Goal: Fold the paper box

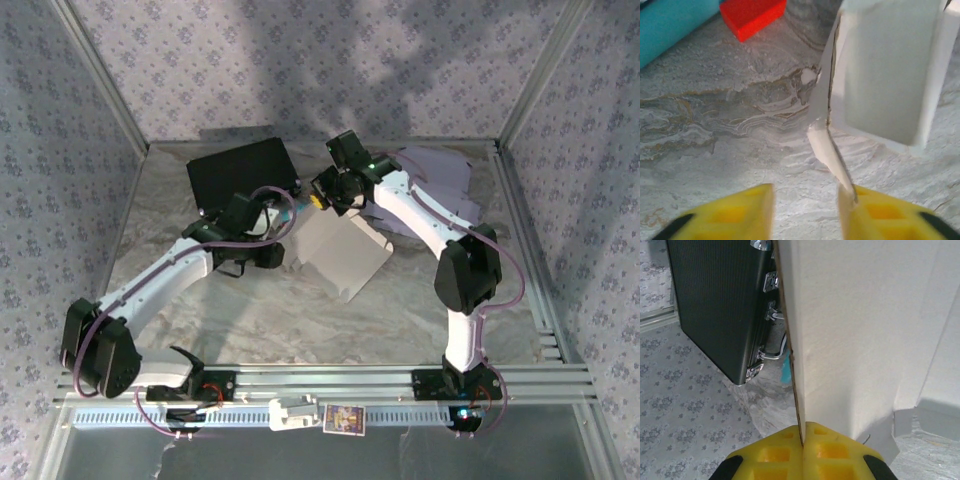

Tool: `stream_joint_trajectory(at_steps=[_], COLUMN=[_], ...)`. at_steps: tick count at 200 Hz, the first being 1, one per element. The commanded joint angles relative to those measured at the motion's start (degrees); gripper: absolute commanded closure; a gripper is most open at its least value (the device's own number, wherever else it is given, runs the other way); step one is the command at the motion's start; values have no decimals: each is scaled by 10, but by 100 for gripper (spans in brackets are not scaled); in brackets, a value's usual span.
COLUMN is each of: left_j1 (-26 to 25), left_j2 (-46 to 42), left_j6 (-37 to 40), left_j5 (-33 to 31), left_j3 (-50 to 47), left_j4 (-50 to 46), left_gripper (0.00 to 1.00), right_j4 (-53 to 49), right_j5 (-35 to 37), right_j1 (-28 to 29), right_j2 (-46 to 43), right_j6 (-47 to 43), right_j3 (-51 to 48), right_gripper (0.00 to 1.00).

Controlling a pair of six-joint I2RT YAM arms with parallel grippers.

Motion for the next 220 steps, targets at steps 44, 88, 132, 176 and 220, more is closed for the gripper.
stream_joint_trajectory(at_steps=[44, 88, 132, 176, 220], left_j1=[64, 59, 48, 40, 34], left_j2=[-128, -54, -5, 33, 44], left_j6=[-280, -463, -516, -514, -506], left_j5=[57, 89, 80, 93, 91], left_j3=[26, 66, 111, 123, 120], left_j4=[17, 65, 53, 61, 55], left_gripper=[46, 52, 51, 51, 51], right_j4=[-13, -9, -2, 5, 12], right_j5=[-1, 0, 0, -3, -5], right_j1=[-1, 2, 2, 1, 2], right_j2=[-8, -12, -16, -18, -18], right_j6=[57, 75, 77, 81, 85], right_j3=[-4, -15, -25, -30, -30], right_gripper=[100, 100, 100, 100, 100])
